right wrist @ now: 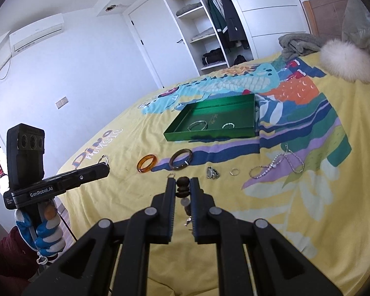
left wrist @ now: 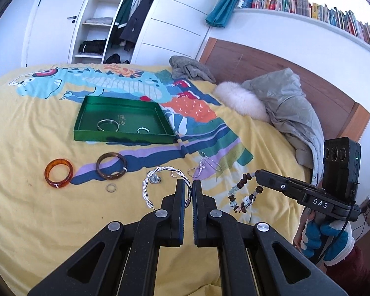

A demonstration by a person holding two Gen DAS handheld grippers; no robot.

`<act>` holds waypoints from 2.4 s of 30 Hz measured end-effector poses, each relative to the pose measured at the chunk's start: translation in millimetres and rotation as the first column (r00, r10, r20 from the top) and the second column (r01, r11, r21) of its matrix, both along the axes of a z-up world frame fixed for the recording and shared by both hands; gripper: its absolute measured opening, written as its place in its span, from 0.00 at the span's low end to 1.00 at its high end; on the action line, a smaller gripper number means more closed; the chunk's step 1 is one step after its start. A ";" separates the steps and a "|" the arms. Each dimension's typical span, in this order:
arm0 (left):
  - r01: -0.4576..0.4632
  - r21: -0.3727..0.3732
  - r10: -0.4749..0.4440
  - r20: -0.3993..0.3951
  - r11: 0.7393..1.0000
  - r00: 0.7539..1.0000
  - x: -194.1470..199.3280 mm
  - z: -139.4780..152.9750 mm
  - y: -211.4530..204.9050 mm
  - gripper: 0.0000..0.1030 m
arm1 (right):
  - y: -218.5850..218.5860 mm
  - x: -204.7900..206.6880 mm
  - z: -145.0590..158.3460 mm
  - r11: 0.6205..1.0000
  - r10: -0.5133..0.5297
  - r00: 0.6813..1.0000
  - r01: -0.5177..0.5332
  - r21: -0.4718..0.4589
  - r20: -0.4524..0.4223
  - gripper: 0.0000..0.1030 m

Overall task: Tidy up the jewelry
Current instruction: 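Carry the twisted hoop and bead bracelet with both tools over the green tray, then open the left tool to drop the hoop while the right tool releases the bracelet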

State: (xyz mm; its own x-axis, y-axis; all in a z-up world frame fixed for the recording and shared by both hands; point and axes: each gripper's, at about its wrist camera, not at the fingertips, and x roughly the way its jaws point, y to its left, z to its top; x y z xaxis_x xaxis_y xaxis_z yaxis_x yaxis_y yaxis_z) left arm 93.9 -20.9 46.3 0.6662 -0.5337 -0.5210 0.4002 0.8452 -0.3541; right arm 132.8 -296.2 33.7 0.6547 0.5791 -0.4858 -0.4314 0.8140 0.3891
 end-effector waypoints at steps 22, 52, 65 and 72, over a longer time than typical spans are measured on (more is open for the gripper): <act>-0.094 -0.043 0.100 0.178 0.995 0.979 71.4 99.4 30.6 0.05 | 26.6 78.0 133.7 0.998 -0.041 0.979 0.049 -0.037 0.199 0.10; -0.079 0.228 0.118 -0.161 0.971 0.980 323.6 -117.3 -31.5 0.05 | 53.0 337.4 -87.7 0.973 -0.203 0.965 0.181 -0.141 -0.167 0.10; -0.097 0.298 0.164 -0.206 0.950 0.965 329.0 -140.5 -36.4 0.05 | 51.2 342.0 -118.9 0.960 -0.217 0.952 0.168 -0.224 -0.217 0.11; -0.119 0.301 0.191 -0.224 0.946 0.956 333.4 -139.2 -33.6 0.07 | 57.0 339.8 -115.5 0.960 -0.186 0.959 0.131 -0.248 -0.215 0.26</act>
